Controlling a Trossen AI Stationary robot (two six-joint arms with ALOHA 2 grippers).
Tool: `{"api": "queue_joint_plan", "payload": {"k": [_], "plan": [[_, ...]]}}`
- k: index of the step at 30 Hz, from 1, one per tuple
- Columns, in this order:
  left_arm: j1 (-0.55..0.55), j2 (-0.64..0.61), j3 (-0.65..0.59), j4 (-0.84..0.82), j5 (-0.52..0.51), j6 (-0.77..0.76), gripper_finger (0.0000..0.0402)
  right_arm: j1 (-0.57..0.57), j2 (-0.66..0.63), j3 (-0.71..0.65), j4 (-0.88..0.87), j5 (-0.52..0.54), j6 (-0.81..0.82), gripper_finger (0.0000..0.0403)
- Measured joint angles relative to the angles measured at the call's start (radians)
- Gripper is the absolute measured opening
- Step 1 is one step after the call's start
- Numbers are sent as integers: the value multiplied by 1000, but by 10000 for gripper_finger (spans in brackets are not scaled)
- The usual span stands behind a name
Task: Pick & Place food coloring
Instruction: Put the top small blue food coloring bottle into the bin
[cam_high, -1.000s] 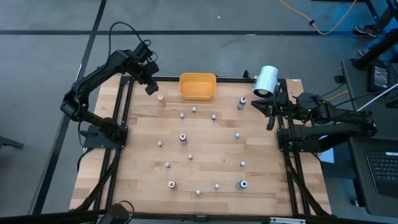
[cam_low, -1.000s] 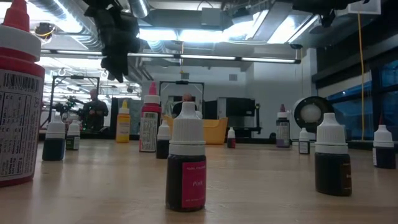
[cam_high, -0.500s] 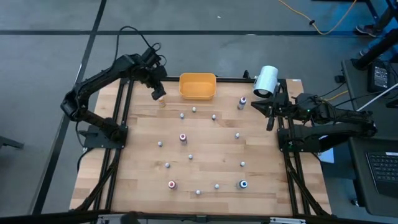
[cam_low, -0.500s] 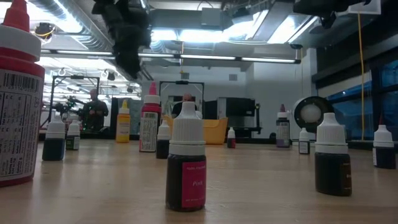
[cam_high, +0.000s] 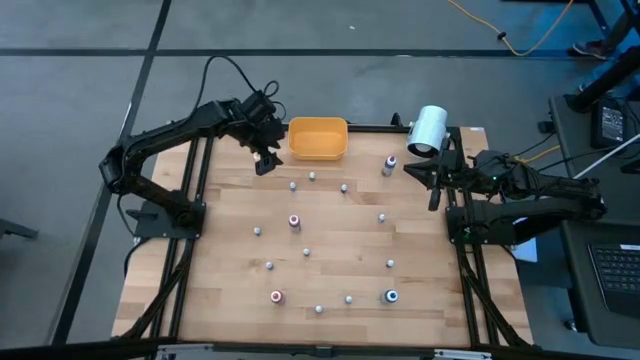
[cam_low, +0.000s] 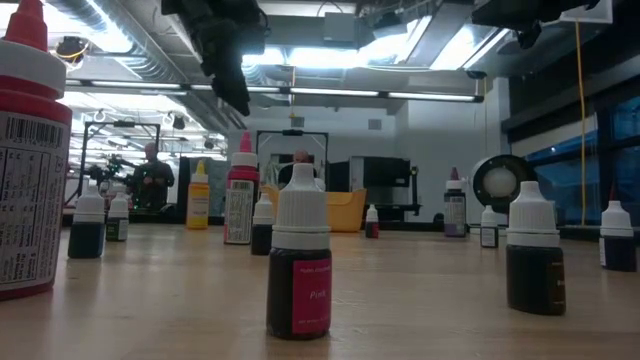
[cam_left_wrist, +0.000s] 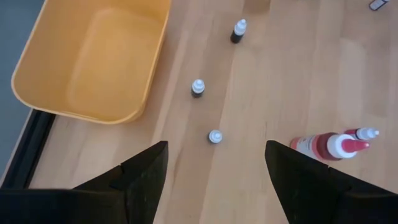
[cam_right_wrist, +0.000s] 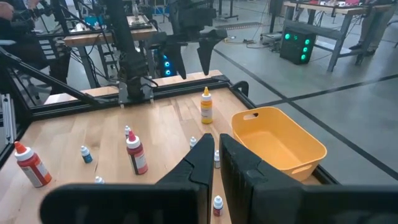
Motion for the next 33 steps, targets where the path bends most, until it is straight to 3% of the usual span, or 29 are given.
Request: {"api": "queue_joint_plan", "payload": {"k": [7, 19, 33], "plan": [[-5, 22, 0, -1, -2, -22, 265, 0, 0, 0, 0, 0, 1, 30], [-84, 244, -29, 0, 15, 26, 265, -38, 0, 0, 1, 0, 9, 30], [-109, 392, -29, 90, -15, 56, 265, -38, 0, 0, 1, 0, 5, 30]]}}
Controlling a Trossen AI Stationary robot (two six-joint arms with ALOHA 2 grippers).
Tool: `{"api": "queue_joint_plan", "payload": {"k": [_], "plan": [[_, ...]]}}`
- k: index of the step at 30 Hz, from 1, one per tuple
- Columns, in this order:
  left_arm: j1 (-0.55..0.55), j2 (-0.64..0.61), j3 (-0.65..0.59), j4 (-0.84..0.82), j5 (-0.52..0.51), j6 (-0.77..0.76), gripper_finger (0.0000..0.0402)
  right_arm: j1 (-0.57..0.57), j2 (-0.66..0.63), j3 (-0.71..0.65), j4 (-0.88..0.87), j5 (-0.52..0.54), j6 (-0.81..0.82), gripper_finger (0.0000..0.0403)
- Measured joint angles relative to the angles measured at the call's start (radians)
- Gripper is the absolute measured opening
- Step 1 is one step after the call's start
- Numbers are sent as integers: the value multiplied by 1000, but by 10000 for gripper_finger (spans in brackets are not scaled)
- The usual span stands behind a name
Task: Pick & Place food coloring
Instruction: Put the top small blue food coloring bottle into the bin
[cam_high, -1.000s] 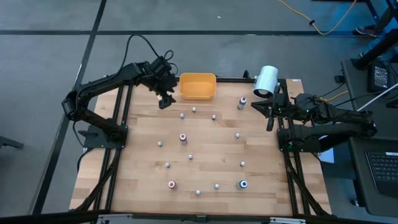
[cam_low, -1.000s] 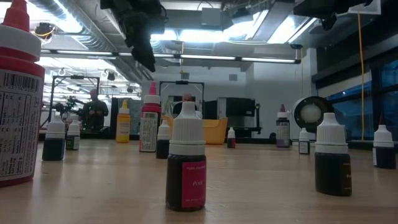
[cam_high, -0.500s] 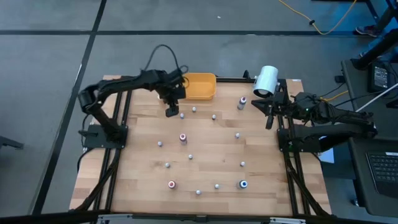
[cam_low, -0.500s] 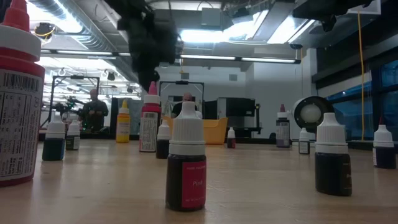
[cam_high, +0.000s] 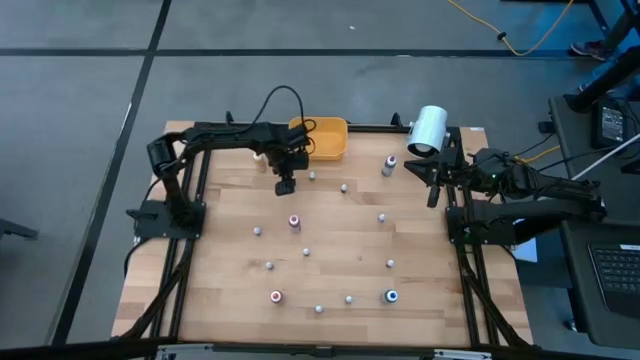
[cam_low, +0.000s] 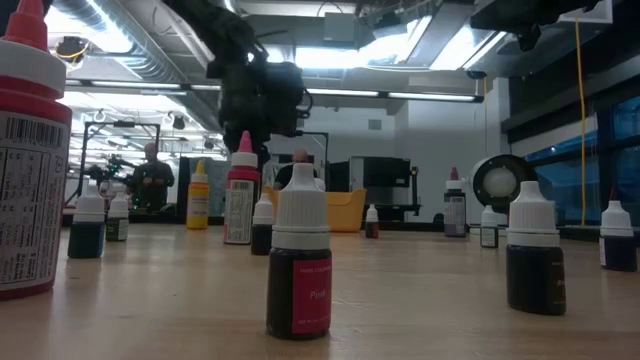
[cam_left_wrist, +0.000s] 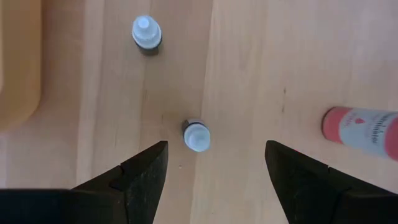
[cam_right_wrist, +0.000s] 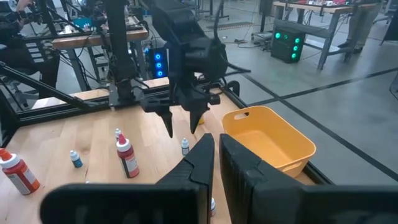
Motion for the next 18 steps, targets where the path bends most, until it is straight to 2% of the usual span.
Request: {"api": "queue_joint_plan", "payload": {"k": [18], "plan": [[7, 114, -1, 49, -24, 11, 263, 0, 0, 0, -51, 0, -3, 30]]}}
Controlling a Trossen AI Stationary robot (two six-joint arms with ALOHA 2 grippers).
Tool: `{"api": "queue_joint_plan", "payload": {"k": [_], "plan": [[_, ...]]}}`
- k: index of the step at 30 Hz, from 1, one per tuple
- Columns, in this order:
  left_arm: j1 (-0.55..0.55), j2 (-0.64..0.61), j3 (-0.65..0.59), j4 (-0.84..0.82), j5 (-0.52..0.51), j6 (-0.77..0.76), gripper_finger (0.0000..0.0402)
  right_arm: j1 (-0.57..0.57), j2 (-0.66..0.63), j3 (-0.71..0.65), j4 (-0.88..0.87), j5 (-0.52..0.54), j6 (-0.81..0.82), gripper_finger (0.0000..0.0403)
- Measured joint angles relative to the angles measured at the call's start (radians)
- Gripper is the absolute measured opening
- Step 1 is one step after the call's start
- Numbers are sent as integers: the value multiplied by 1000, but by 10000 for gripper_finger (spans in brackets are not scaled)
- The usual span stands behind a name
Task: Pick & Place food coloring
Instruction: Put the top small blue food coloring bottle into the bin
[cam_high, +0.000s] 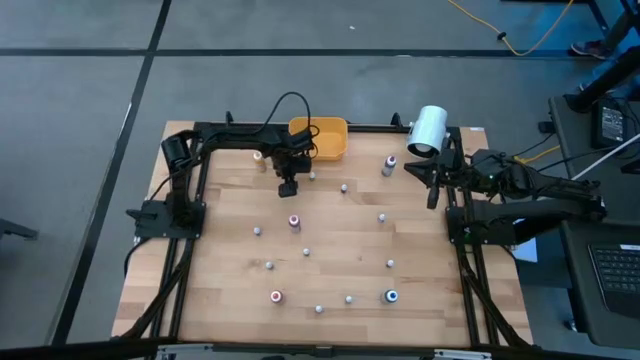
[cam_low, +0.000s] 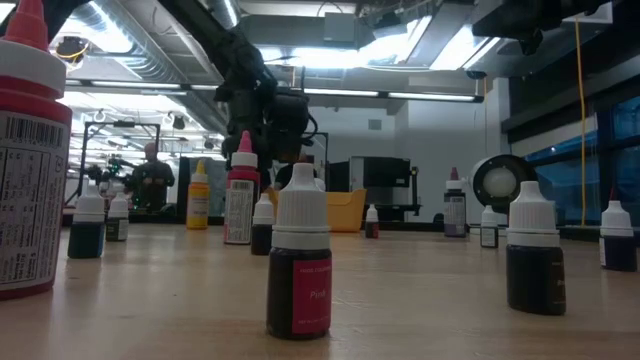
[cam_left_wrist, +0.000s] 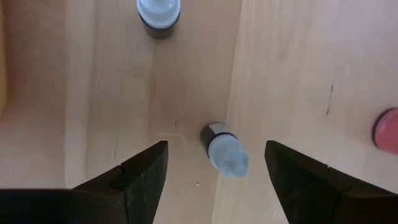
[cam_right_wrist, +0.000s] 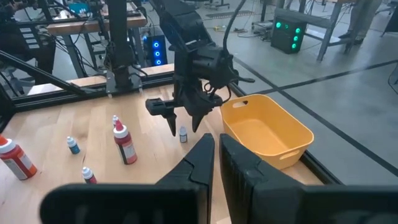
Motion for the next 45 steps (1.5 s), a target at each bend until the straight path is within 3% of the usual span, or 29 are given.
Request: {"api": "queue_joint_plan", "payload": {"k": [6, 22, 35, 45], "plan": [[0, 11, 1, 6, -7, -6, 229, 0, 0, 0, -1, 0, -3, 30], [0, -7, 10, -25, 0, -73, 72, 0, 0, 0, -2, 0, -3, 30], [-3, -250, 170, -212, -3, -86, 72, 1, 0, 0, -1, 0, 0, 30], [64, -375, 358, -222, -7, -132, 73, 0, 0, 0, 0, 0, 1, 30]]}}
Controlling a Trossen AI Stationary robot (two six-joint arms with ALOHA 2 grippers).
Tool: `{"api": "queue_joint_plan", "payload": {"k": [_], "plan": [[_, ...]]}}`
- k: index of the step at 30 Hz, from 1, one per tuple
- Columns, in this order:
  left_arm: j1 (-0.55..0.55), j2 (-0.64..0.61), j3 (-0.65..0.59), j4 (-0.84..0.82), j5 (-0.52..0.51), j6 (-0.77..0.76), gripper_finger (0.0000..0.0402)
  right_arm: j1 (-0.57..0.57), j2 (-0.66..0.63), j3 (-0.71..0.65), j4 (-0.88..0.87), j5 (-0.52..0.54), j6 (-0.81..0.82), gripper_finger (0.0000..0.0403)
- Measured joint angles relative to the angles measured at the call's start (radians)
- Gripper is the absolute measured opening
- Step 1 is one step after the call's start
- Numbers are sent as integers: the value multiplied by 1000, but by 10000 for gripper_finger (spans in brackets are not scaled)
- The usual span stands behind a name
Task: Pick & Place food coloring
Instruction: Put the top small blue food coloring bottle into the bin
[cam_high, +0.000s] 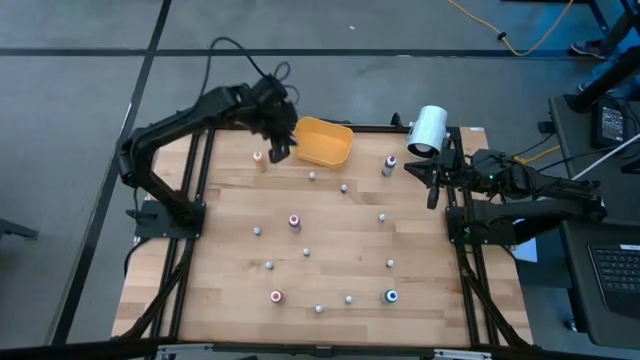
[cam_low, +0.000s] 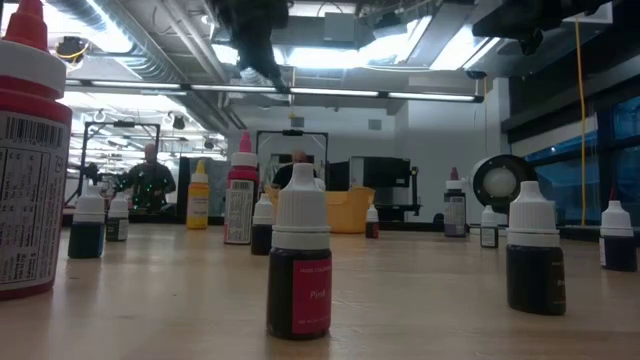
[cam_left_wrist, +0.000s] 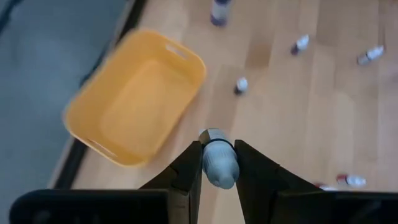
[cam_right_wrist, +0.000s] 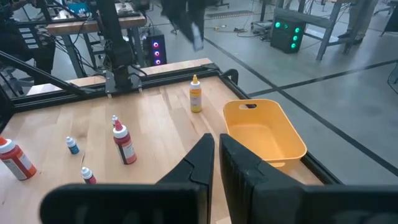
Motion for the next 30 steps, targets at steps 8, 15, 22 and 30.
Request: {"api": "queue_joint_plan", "payload": {"k": [8, 15, 22, 30], "plan": [[42, 28, 95, -23, 1, 24, 74, 0, 0, 0, 0, 0, 2, 30], [71, 142, 246, -109, -7, 95, 74, 0, 0, 0, 0, 0, 4, 30], [111, 325, 439, -177, -52, 194, 75, 0, 0, 0, 0, 0, 4, 30], [165, 439, 447, -157, -43, 198, 82, 0, 0, 0, 0, 0, 2, 30]]}}
